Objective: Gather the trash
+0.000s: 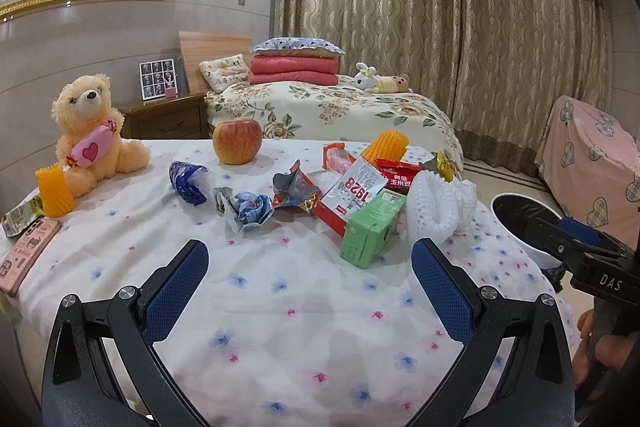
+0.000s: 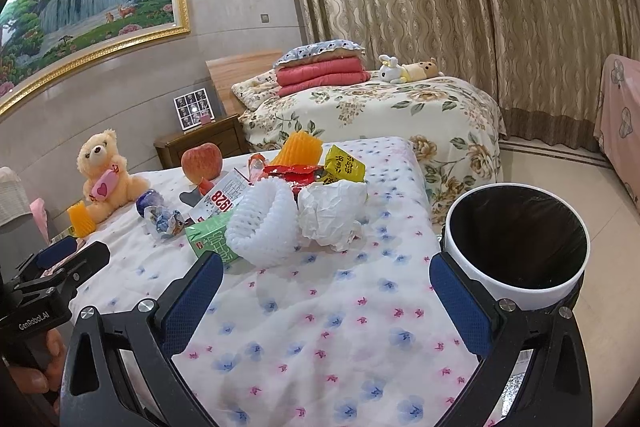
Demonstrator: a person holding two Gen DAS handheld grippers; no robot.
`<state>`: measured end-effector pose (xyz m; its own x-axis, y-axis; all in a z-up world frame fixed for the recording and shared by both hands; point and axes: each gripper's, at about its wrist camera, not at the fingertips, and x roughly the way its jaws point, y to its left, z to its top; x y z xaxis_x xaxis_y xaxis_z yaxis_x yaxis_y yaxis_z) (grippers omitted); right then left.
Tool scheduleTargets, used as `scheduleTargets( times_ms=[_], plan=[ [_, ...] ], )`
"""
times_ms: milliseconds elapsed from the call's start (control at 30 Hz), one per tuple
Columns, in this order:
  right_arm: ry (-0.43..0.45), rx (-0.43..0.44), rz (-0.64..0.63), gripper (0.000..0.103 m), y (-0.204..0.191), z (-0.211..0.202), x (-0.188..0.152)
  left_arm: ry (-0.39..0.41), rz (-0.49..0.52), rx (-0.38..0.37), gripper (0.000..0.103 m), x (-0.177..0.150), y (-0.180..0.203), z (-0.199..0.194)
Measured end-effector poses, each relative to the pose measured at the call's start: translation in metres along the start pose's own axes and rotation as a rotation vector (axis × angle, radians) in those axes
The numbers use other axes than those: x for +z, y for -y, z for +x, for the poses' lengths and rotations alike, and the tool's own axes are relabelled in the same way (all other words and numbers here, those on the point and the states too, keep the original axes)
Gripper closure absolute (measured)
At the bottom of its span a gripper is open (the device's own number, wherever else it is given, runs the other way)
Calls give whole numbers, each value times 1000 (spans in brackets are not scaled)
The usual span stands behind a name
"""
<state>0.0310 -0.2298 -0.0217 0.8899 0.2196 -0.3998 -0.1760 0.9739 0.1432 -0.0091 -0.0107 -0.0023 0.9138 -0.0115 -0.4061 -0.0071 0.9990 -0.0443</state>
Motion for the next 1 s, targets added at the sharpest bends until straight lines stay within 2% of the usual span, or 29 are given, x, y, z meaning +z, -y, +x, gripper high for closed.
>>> scheduleTargets(
  times_ms=[400,733,933,1000],
  plan=[
    [-5,6,2,0,-1,0,-1,-18,-8,-9,0,-3,0,5],
    [-44,6,19,0,3,13,1,-86,-22,-26,0,-6,-6,21],
    [-114,-18,67,1,19,32,4,-142,-17,-36,2,-6,-6,41],
    [-142,-18,81,6,25,38,5,-161,-16,-48,4,-5,-5,48]
  ],
)
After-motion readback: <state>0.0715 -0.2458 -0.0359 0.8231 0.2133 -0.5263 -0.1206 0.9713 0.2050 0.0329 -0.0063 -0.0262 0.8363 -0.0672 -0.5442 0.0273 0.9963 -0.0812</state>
